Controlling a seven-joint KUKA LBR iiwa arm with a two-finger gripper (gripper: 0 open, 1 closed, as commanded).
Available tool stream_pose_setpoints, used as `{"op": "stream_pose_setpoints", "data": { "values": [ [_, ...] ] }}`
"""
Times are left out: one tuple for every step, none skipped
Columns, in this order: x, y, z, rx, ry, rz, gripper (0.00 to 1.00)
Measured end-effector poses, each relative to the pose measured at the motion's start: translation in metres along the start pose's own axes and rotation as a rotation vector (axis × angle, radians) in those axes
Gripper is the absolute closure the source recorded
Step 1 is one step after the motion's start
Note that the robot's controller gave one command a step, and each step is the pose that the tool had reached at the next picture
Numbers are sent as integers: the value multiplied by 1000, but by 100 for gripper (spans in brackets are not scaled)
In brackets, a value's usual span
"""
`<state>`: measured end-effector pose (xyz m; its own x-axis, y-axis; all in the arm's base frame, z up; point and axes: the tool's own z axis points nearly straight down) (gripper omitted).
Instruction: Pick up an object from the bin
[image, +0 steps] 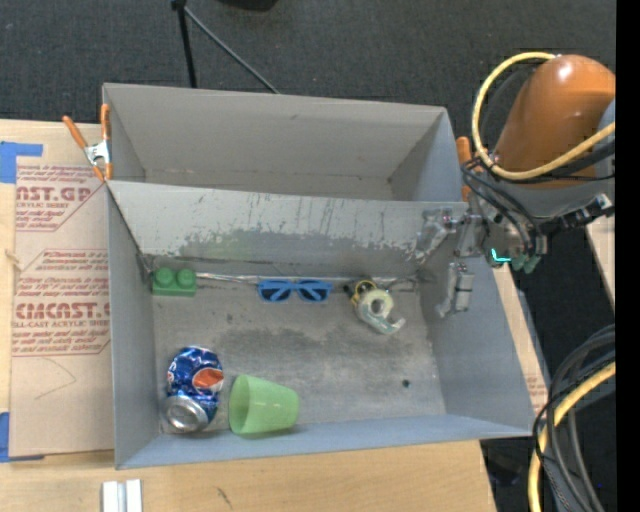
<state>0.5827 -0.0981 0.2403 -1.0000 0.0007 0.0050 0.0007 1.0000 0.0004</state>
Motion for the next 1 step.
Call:
{"op": "stream_pose_setpoints", "data": {
  "values": [
    [32, 59, 145, -3, 3, 48, 0]
  ]
}}
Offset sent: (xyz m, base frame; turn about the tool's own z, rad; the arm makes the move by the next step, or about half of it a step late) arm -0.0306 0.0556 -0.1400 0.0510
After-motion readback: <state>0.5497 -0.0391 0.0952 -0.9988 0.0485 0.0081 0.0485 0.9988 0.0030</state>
